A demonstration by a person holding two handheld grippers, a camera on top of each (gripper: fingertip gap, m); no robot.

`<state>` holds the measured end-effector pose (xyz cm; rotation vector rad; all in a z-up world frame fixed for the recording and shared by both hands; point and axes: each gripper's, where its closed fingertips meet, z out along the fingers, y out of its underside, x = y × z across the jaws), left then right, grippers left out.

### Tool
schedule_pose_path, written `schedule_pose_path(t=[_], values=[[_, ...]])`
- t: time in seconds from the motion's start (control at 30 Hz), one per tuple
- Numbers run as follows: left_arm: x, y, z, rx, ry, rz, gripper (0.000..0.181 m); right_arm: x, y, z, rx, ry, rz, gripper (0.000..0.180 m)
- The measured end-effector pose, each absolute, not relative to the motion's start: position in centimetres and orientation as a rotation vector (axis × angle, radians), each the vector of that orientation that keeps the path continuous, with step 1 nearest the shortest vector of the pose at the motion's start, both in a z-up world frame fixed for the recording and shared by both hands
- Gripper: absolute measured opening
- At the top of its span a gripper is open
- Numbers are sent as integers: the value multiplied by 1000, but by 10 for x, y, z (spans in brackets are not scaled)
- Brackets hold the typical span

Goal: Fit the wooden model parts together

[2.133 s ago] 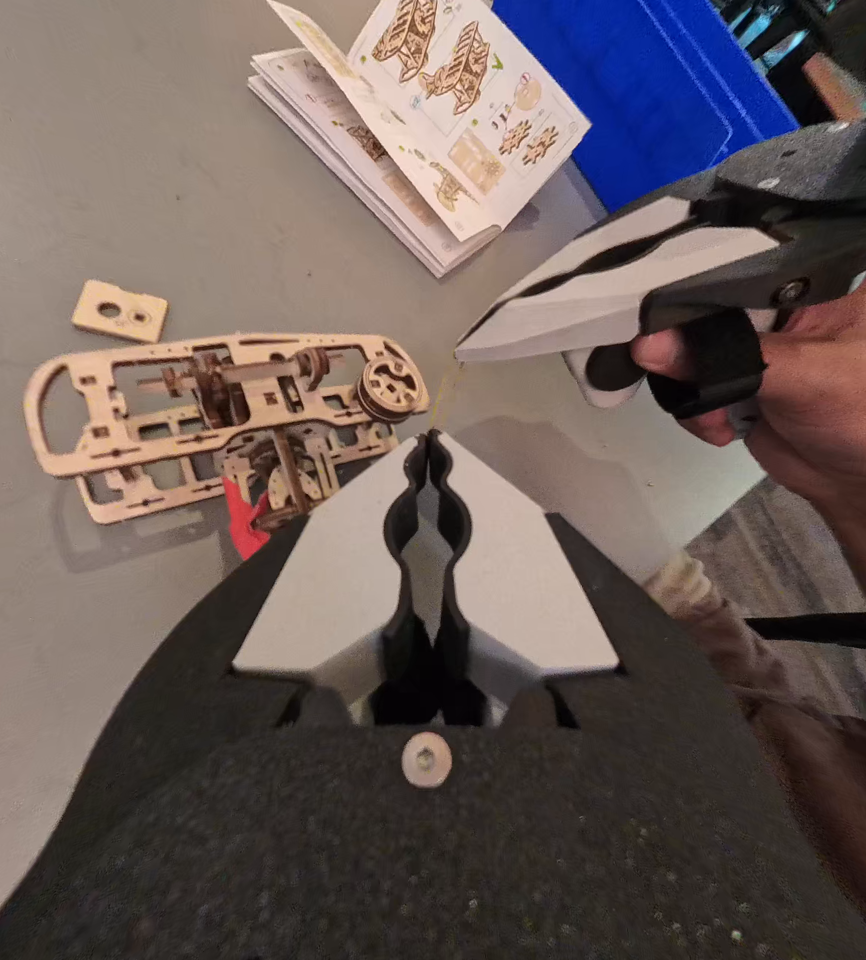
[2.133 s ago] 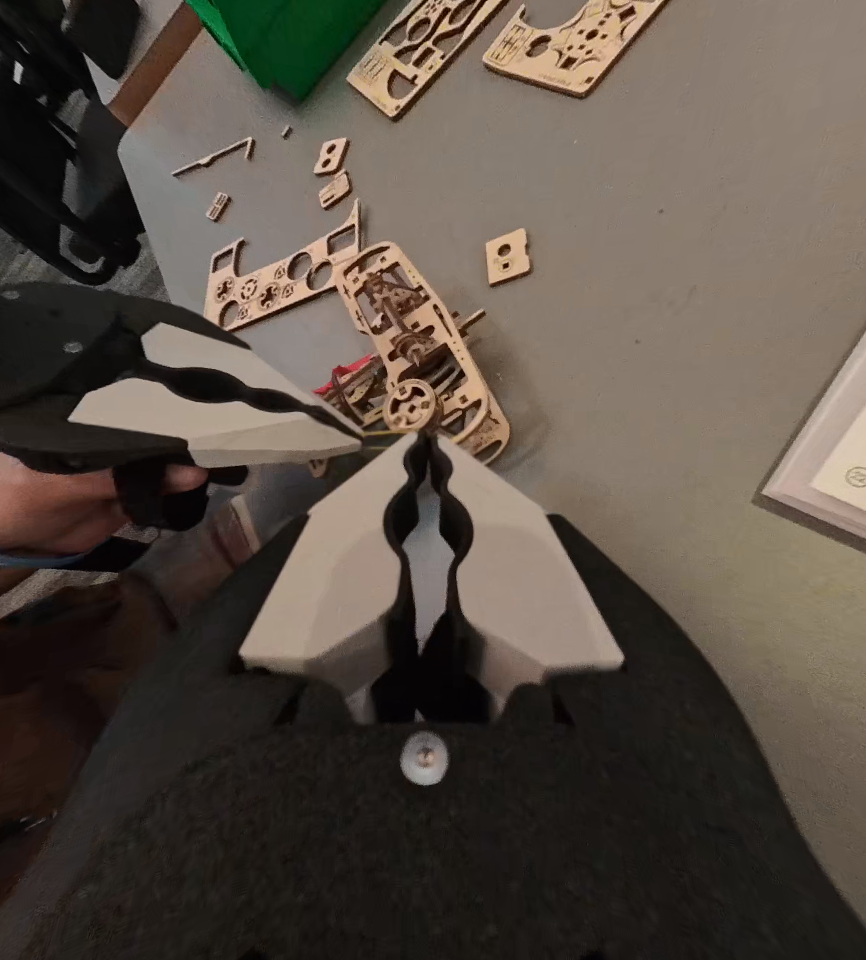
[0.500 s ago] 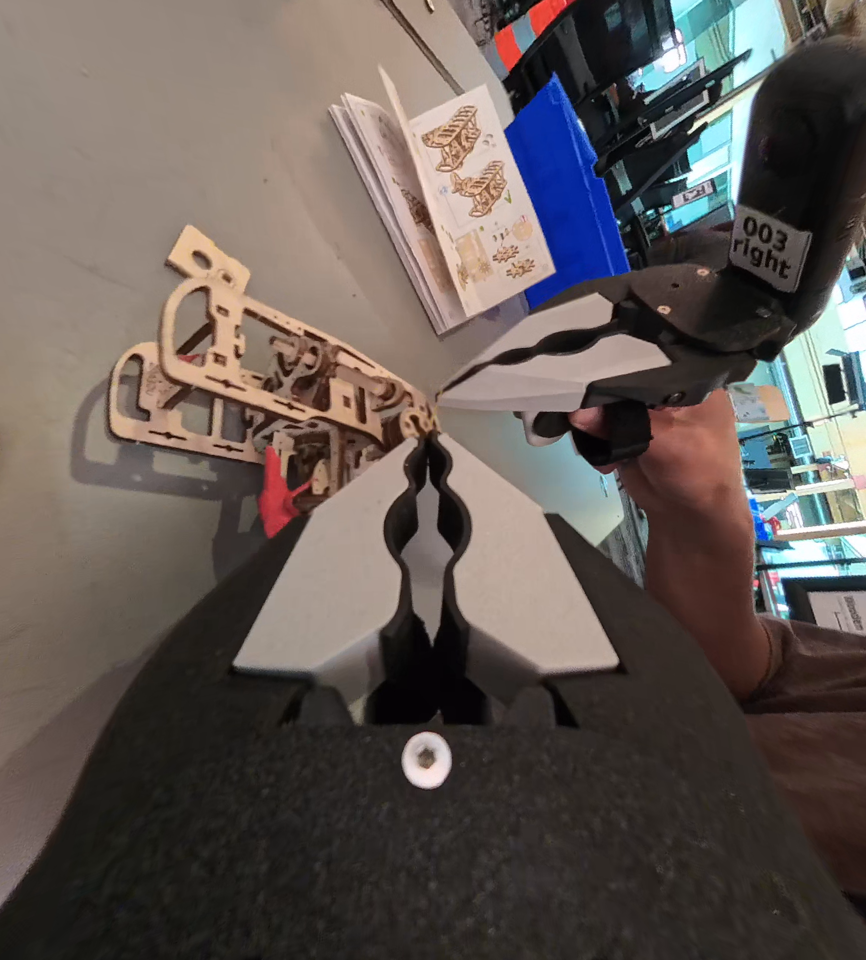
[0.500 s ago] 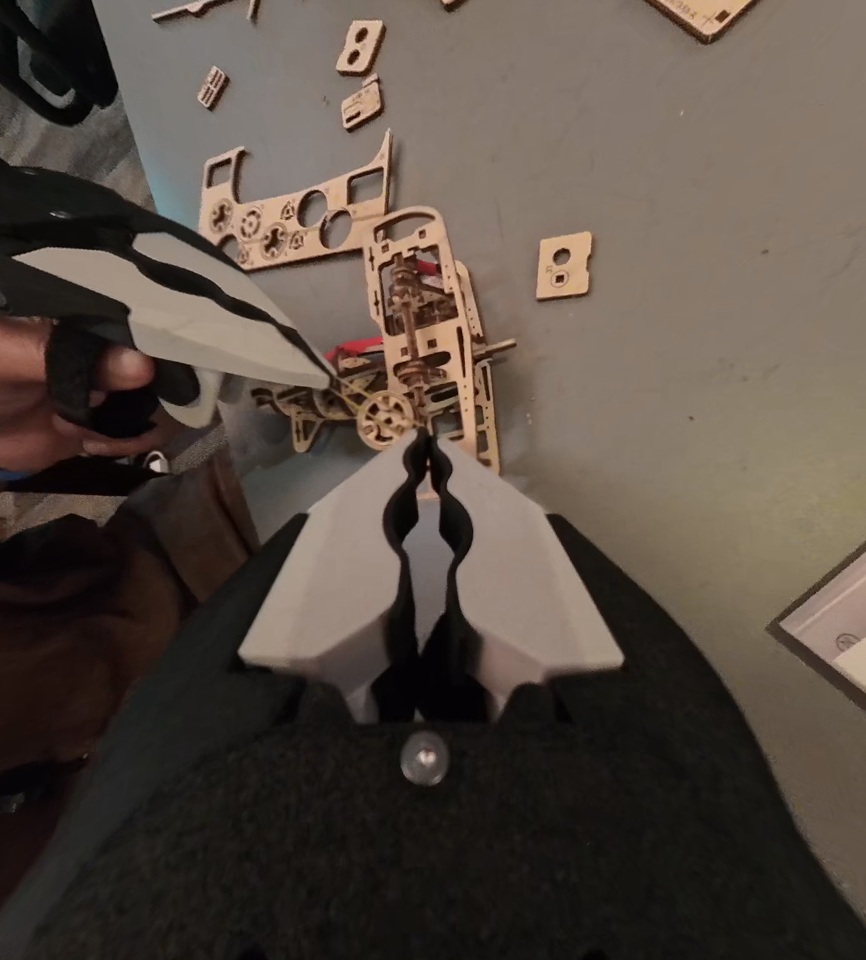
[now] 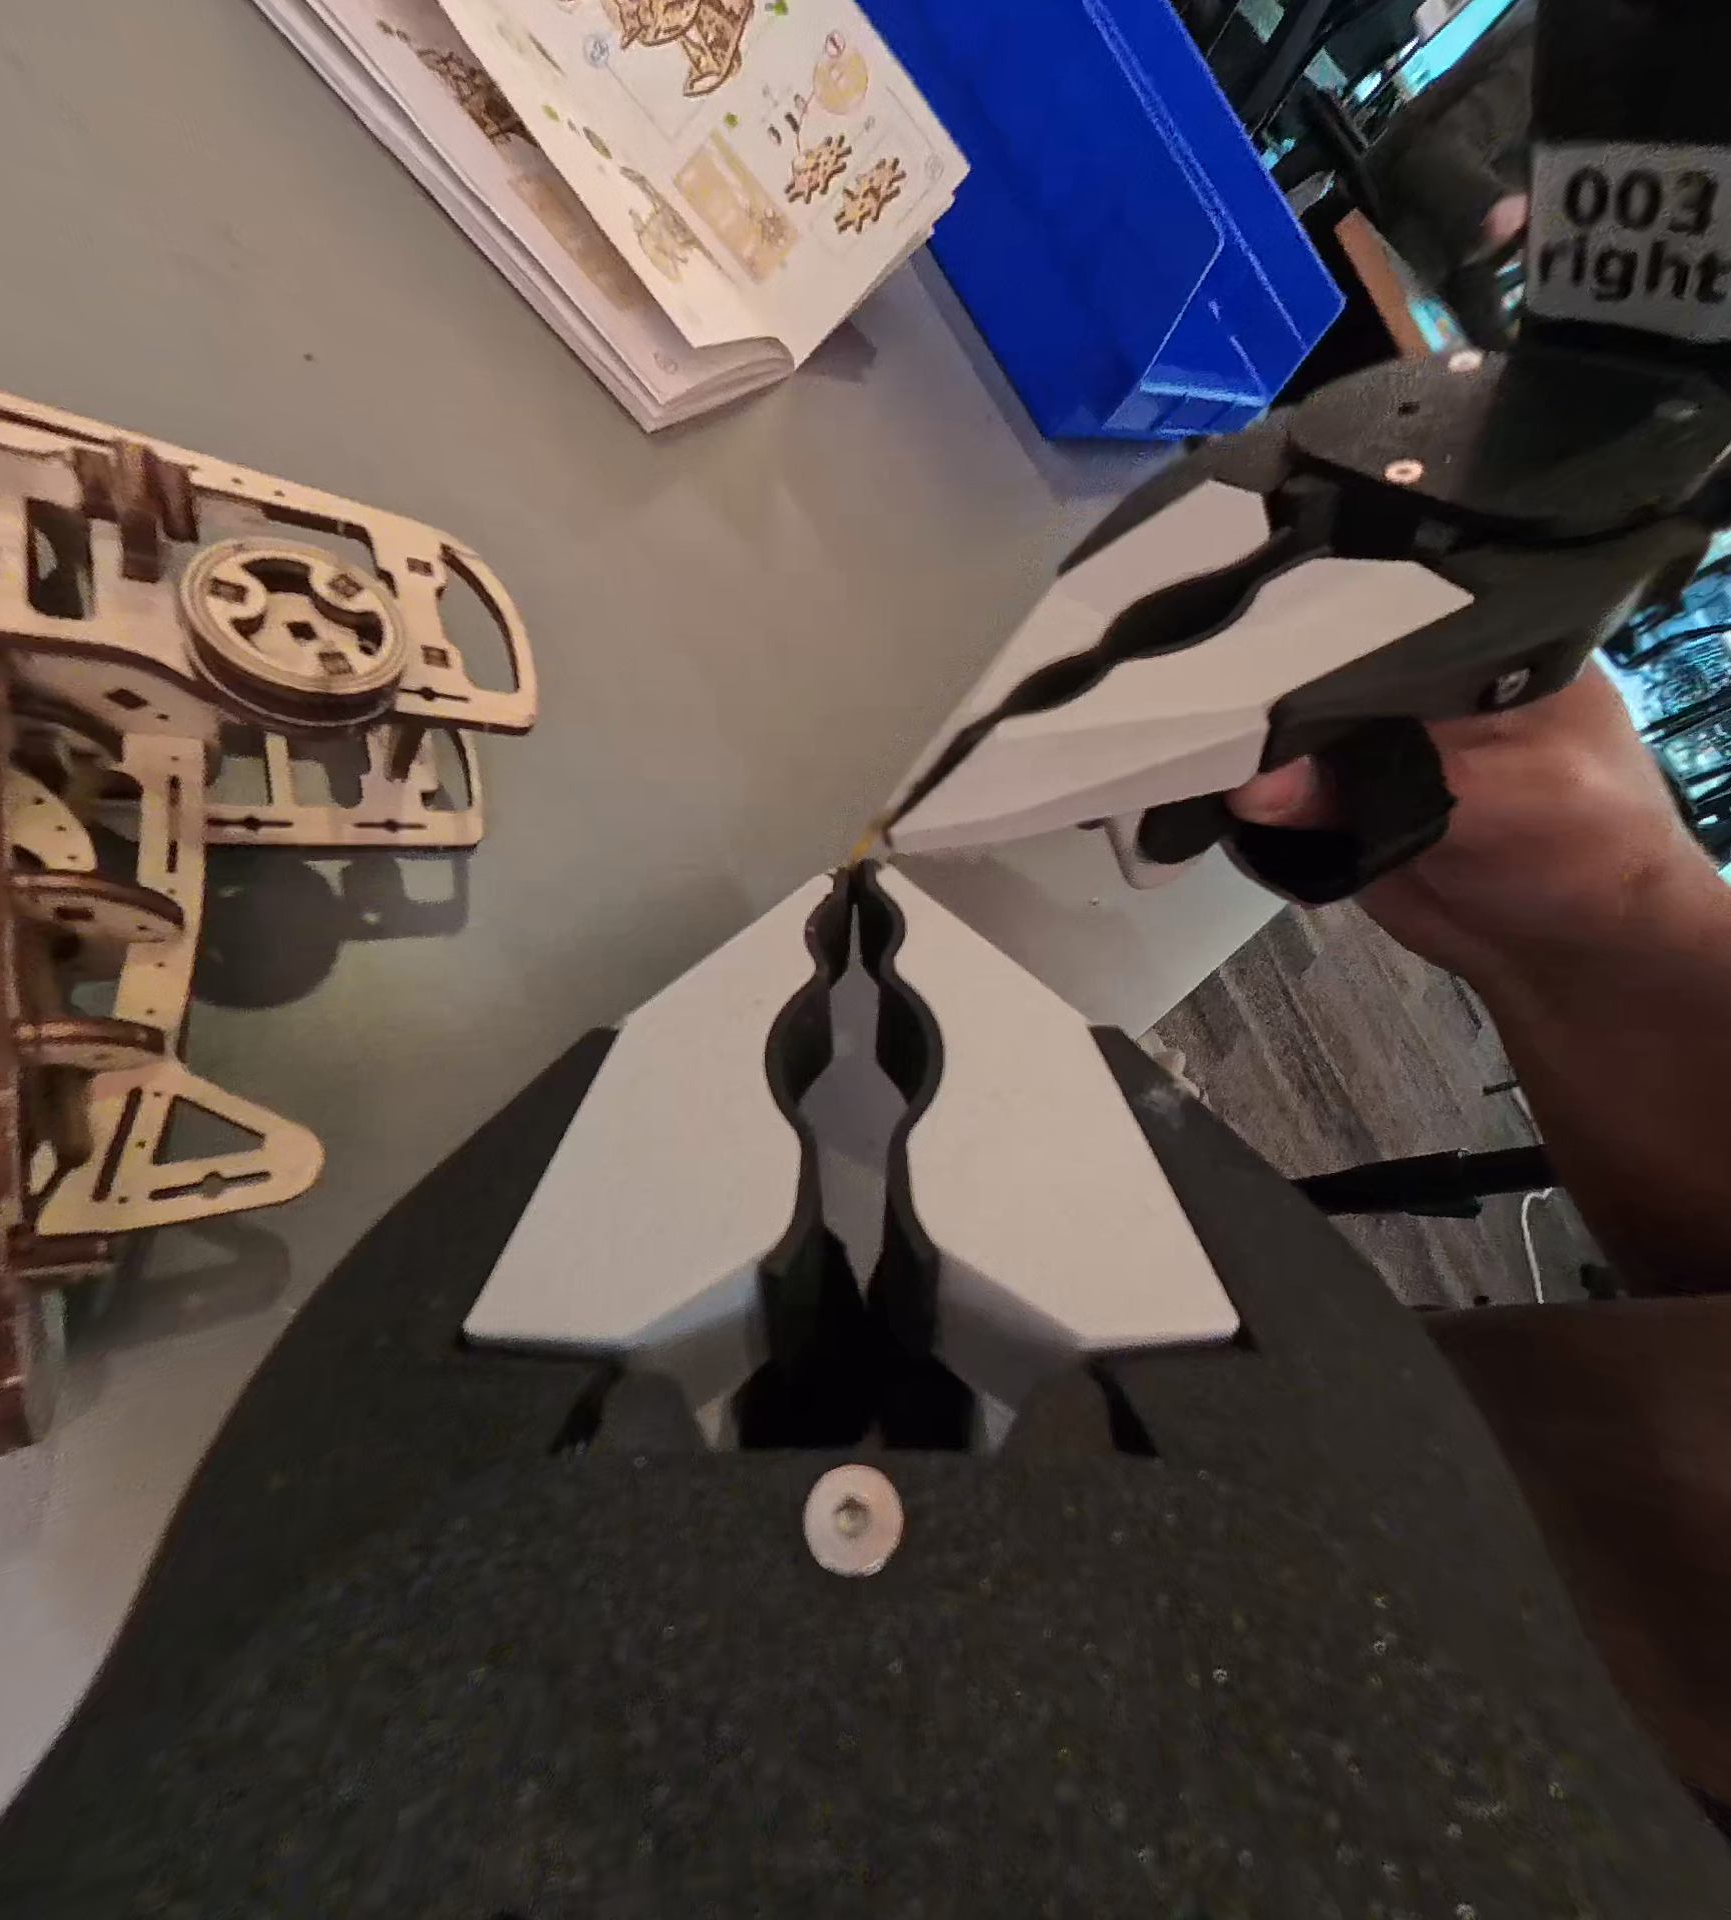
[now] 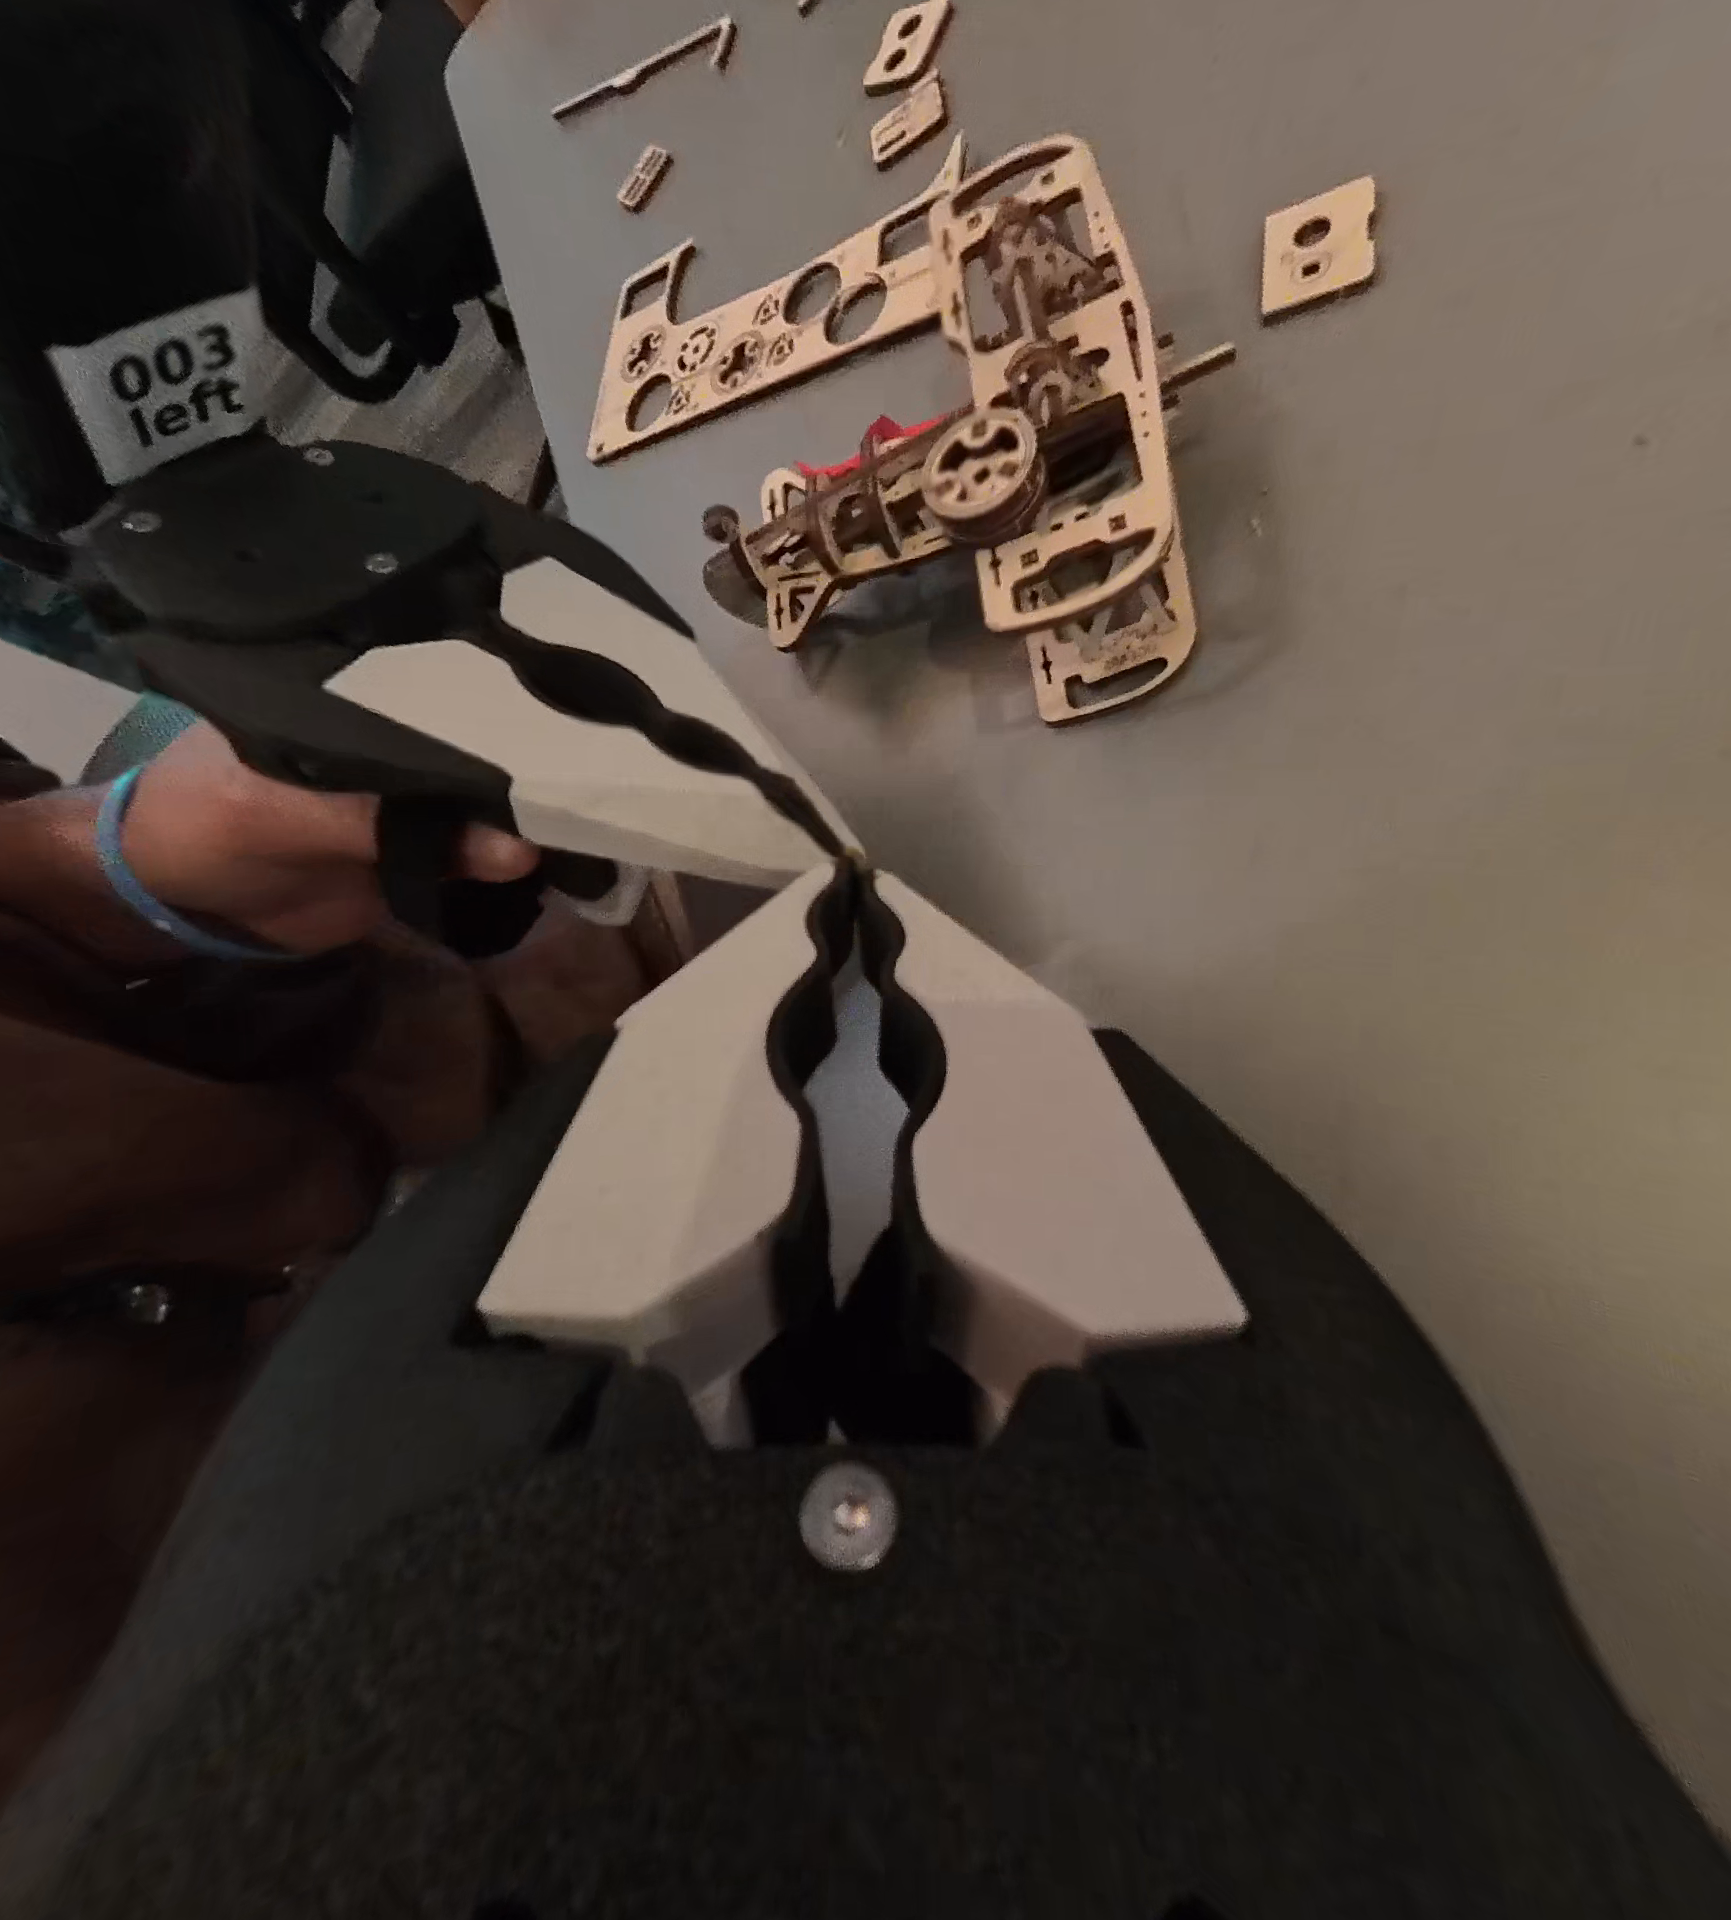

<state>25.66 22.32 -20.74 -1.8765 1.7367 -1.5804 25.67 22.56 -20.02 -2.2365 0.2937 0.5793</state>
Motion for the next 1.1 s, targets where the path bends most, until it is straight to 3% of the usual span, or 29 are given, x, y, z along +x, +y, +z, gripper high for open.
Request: schedule_pose_path(t=[0.03,0.23,0.37,0.53,0.6,0.63,0.97,1.1], values=[[257,223,-204,-1865,1726,-1614,0,255,223,-198,-2223,273,568,0],[258,242,-182,-1705,1833,-1562,26,249,213,-185,-2129,196,425,0],[271,303,-191,-1595,1868,-1097,37,248,191,-186,-2063,272,379,0],[285,318,-211,-1491,1986,-817,36,250,163,-188,-2070,322,325,0],[288,311,-214,-1494,2007,-831,33,255,156,-184,-2066,327,302,0],[288,309,-214,-1493,2011,-833,23,258,153,-181,-2054,331,297,0],[271,280,-183,-1403,1927,-936,22,270,140,-178,-2021,375,303,0],[235,342,-171,-1453,1814,-794,22,272,139,-183,-2029,385,303,0]])
